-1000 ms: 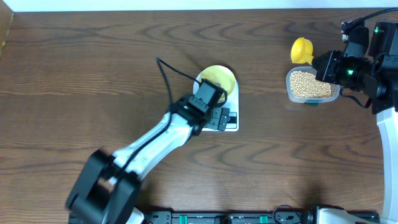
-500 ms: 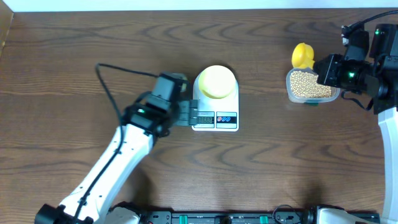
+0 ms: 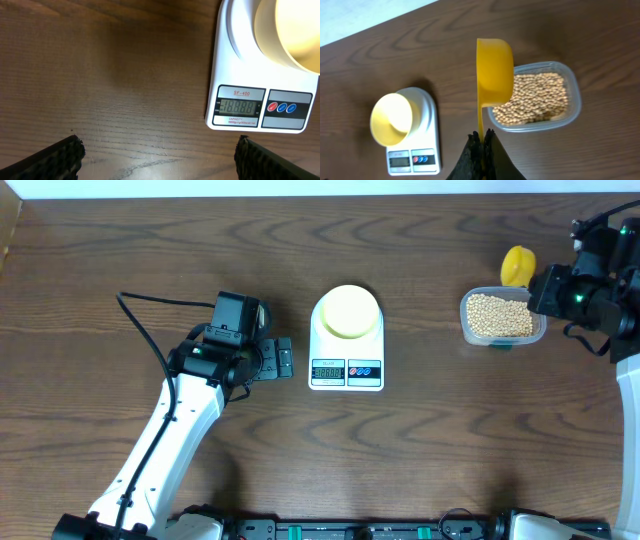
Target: Scoop item into bowl and weigh 50g on scale
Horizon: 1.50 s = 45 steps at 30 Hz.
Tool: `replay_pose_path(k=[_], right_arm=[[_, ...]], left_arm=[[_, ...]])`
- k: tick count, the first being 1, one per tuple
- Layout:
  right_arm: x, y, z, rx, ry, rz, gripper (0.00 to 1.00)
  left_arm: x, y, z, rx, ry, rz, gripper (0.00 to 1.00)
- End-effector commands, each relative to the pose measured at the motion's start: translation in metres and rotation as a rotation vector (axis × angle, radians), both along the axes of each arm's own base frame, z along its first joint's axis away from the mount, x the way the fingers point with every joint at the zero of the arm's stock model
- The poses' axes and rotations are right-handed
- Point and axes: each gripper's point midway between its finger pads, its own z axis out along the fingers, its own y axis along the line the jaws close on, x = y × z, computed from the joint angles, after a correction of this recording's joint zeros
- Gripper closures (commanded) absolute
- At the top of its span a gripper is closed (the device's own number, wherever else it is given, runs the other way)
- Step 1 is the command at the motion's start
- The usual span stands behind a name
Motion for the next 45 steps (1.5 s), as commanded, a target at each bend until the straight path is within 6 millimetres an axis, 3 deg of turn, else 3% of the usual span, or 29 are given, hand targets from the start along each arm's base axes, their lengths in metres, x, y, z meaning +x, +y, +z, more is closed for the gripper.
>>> replay_pose_path(k=[1, 9, 14, 39, 45], right_arm=[[0.003, -0.011, 0.002, -0.049, -0.020, -0.022, 0.99], [0.006, -0.011, 0.004, -0.058, -0.033, -0.017, 0.99], [0.006, -0.024, 0.002, -0.117, -0.026, -0.062, 0.99], [-0.002, -0.011, -0.004, -0.057, 0.013, -0.018, 0.99], [0.000, -0.014, -0.007, -0.155, 0.005, 0.074, 0.99]], left_arm=[[-0.002, 0.000, -0.001, 0.000, 0.005, -0.015, 0.02], [-0.002, 0.000, -0.001, 0.000, 0.005, -0.015, 0.02], [-0.002, 0.000, -0.001, 0.000, 0.005, -0.015, 0.02], [-0.002, 0.000, -0.001, 0.000, 0.005, -0.015, 0.02], [-0.002, 0.000, -0.001, 0.000, 0.005, -0.015, 0.02]])
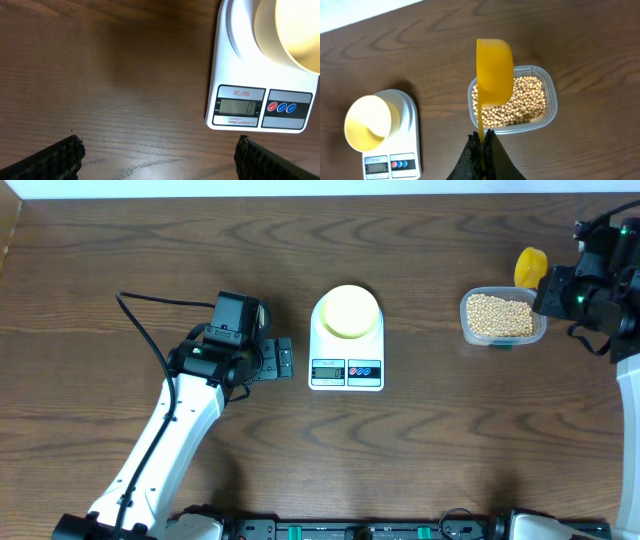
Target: Scoop item into bowl and weigh 50g on scale
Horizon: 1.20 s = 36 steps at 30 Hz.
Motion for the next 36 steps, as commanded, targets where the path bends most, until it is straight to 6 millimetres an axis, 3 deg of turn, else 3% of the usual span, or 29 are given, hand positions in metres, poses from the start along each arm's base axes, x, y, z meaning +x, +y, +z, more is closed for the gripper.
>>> replay_pose_path(k=[1, 16, 28, 36], right_arm=[[0.002, -0.003, -0.005, -0.067, 0.004, 0.075, 0.99], [0.002, -0.003, -0.019, -0.078, 0.054, 0.100, 0.99], [-0.001, -0.029, -0.023, -0.196, 0.087, 0.008, 0.99], [-0.001, -0.029, -0.023, -0.198, 0.087, 0.007, 0.99]], left_arm=[[-0.002, 0.000, -0.001, 0.000, 0.005, -0.015, 0.02], [-0.002, 0.000, -0.001, 0.000, 0.005, -0.015, 0.02], [-0.002, 0.000, -0.001, -0.001, 0.006, -0.014, 0.02], [-0.002, 0.000, -0.001, -0.001, 0.006, -0.014, 0.02]])
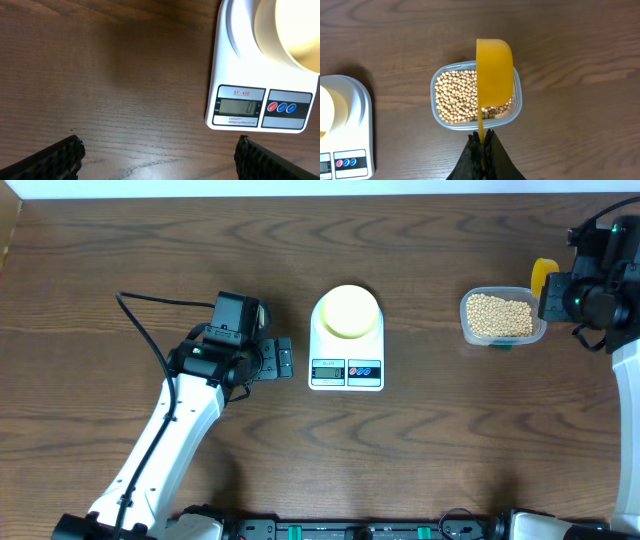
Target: Scoop item into bowl and weigh 50g on scale
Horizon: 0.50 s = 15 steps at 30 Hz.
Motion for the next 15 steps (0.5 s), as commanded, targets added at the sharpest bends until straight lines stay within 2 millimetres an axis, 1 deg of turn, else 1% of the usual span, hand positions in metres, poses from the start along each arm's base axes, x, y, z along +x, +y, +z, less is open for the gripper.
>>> replay_pose_path(k=[1, 6, 11, 15], right_arm=[[-0.0008, -0.0054, -0.0016, -0.022, 0.005, -0.007, 0.99], [0.0050, -0.0047, 0.0007, 0.005, -0.019, -0.033, 0.99], [0.0035, -0.0042, -0.0004, 0.064, -0.015, -0.113, 0.99], [0.0036, -0.0034, -0.0004, 0.068, -0.016, -0.112, 0.99]], left_arm=[[-0.0019, 0.0003, -0.0011, 0.000, 0.005, -0.015, 0.02], [-0.0019, 0.0002, -0.0011, 0.000, 0.005, -0.015, 0.02], [-0.0019, 0.0003, -0.0011, 0.000, 0.005, -0.014, 0.02], [-0.0019, 0.0002, -0.0011, 0.000, 0.005, -0.015, 0.02]])
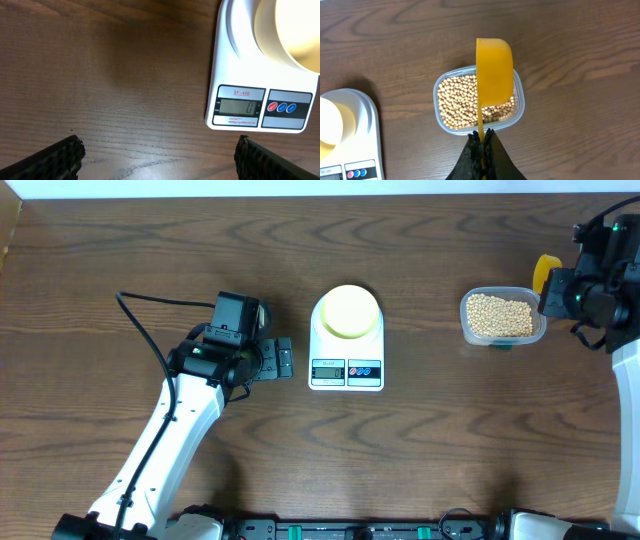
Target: Scoop item into bowl and weigh 50g on scale
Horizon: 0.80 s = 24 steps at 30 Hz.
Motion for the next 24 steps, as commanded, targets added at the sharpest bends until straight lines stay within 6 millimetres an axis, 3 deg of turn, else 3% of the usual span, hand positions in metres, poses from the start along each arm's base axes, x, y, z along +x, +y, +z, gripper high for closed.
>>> replay_pose_path(k=[1, 17, 20, 23, 24], right_arm=[[0.000, -0.002, -0.003, 0.021, 0.008, -0.039, 0.99], [0.006, -0.003, 0.001, 0.017, -0.025, -0.038, 0.99], [0.006, -0.003, 0.001, 0.017, -0.024, -0.038, 0.99], [0.006, -0.003, 0.001, 0.018, -0.025, -0.037, 0.99], [0.006, -0.002, 0.001, 0.021, -0.026, -0.035, 0.99]], left_arm=[[-0.002, 0.001, -0.001, 0.003, 0.005, -0.015, 0.02], [0.005, -0.004, 0.003, -0.036, -0.022, 0.008, 0.02], [-0.001, -0.030, 0.007, -0.164, 0.001, -0.085, 0.02], [-0.018, -0.068, 0.018, -0.267, -0.040, -0.448, 0.02], [-0.022, -0.072, 0.019, -0.275, -0.041, -0.492, 0.02]])
